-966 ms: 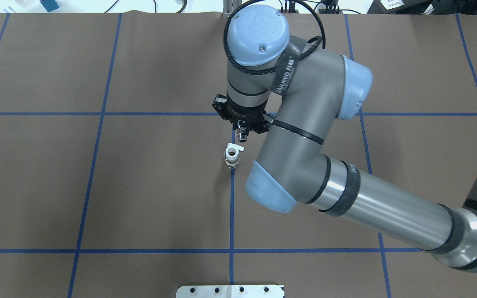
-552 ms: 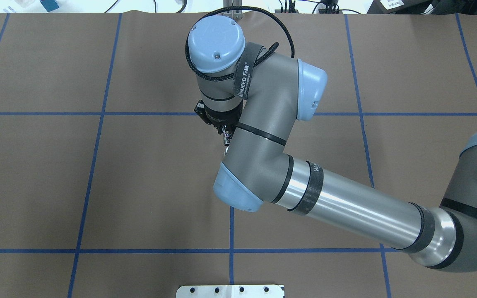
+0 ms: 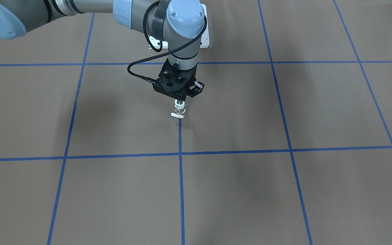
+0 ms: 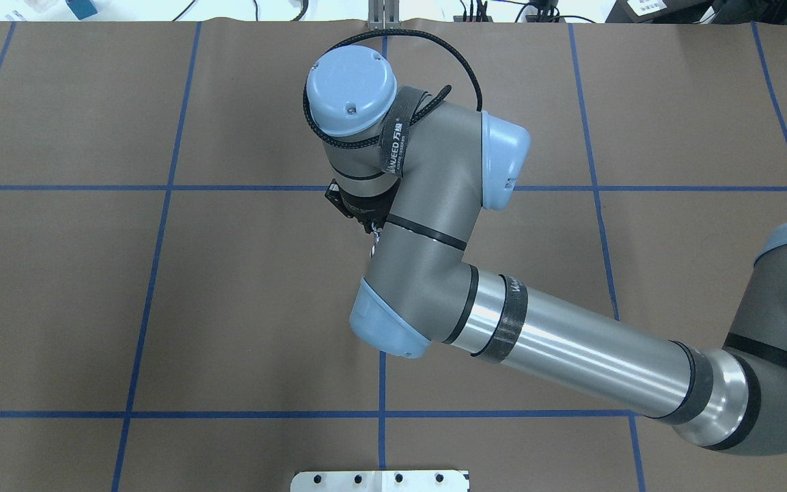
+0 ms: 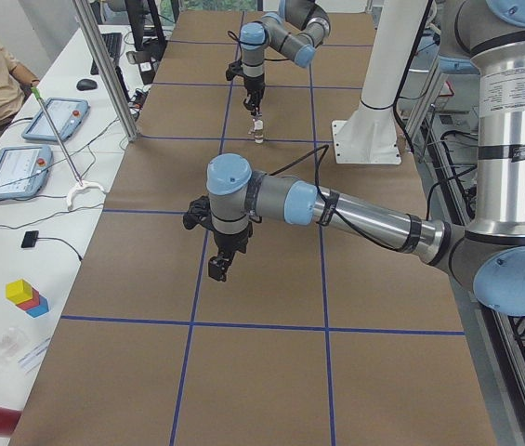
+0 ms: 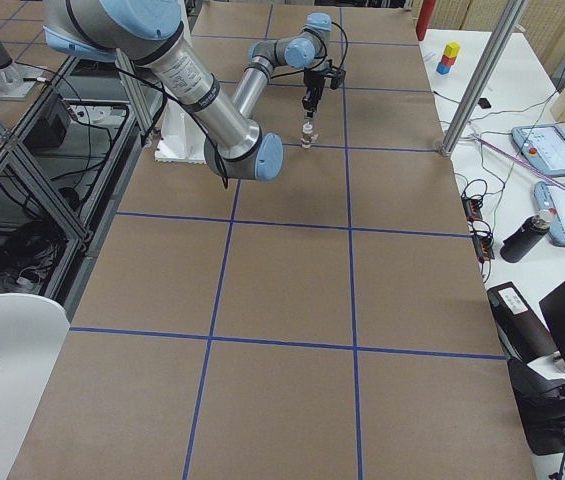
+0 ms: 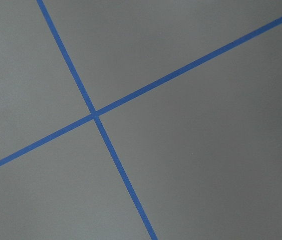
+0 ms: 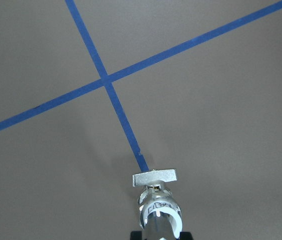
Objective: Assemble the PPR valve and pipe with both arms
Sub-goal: 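Lower and press the chrome fitting onto the white valve with the right gripper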
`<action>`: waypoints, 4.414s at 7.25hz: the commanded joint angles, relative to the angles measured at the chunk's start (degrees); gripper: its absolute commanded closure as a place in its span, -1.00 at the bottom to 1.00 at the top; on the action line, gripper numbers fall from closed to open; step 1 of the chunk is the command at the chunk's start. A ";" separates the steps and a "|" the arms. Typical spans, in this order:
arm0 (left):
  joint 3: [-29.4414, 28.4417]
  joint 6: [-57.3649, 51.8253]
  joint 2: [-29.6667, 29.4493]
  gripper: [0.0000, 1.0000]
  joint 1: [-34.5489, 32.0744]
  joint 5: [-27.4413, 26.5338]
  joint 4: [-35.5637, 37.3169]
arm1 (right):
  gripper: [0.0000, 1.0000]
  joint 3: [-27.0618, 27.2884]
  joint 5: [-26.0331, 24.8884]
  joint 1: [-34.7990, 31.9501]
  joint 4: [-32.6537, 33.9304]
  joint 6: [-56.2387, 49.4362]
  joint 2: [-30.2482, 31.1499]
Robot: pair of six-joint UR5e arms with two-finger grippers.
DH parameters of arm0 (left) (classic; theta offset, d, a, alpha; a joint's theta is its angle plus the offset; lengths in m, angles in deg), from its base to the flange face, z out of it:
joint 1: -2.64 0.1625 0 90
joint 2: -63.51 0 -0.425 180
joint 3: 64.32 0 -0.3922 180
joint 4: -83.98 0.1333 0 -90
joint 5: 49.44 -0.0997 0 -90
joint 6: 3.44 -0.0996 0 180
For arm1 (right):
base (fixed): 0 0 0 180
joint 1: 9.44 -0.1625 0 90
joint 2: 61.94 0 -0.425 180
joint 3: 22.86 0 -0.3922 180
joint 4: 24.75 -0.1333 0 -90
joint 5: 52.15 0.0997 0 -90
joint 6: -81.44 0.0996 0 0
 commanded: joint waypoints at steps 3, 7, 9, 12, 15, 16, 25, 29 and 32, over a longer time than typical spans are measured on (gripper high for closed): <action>0.06 0.00 -0.01 -1.00 0.02 0.09 0.00 | 1.00 -0.18 -0.09 1.19 0.18 0.00 0.28; -0.12 0.00 -0.01 -1.00 0.02 0.00 0.00 | 1.00 -0.44 -1.32 1.19 0.10 -0.09 0.28; -0.12 -0.09 -0.01 -1.00 0.02 0.09 0.00 | 1.00 -0.44 -1.32 1.19 0.10 -0.09 0.28; -0.12 -0.09 -0.01 -1.00 0.02 0.00 0.00 | 1.00 -0.53 -1.76 1.19 -0.17 -0.18 0.45; -0.03 -0.09 -0.01 -1.00 0.02 0.00 0.00 | 1.00 -0.53 -1.94 1.19 -0.34 -0.18 0.80; -0.03 -0.09 -0.01 -1.00 0.02 0.09 0.00 | 1.00 -0.44 -1.85 1.45 -0.34 -0.26 0.98; -0.03 -0.18 -0.01 -1.00 0.02 0.00 0.00 | 1.00 -0.44 -1.85 1.72 -2.10 -0.70 1.68; -0.03 -0.26 0.07 -1.00 -0.06 0.00 0.00 | 0.19 -0.44 -1.85 1.72 -2.10 -0.70 1.68; -0.03 -0.26 -0.01 -1.00 0.02 0.09 0.00 | -0.21 -0.44 -1.85 1.72 -2.10 -0.70 1.68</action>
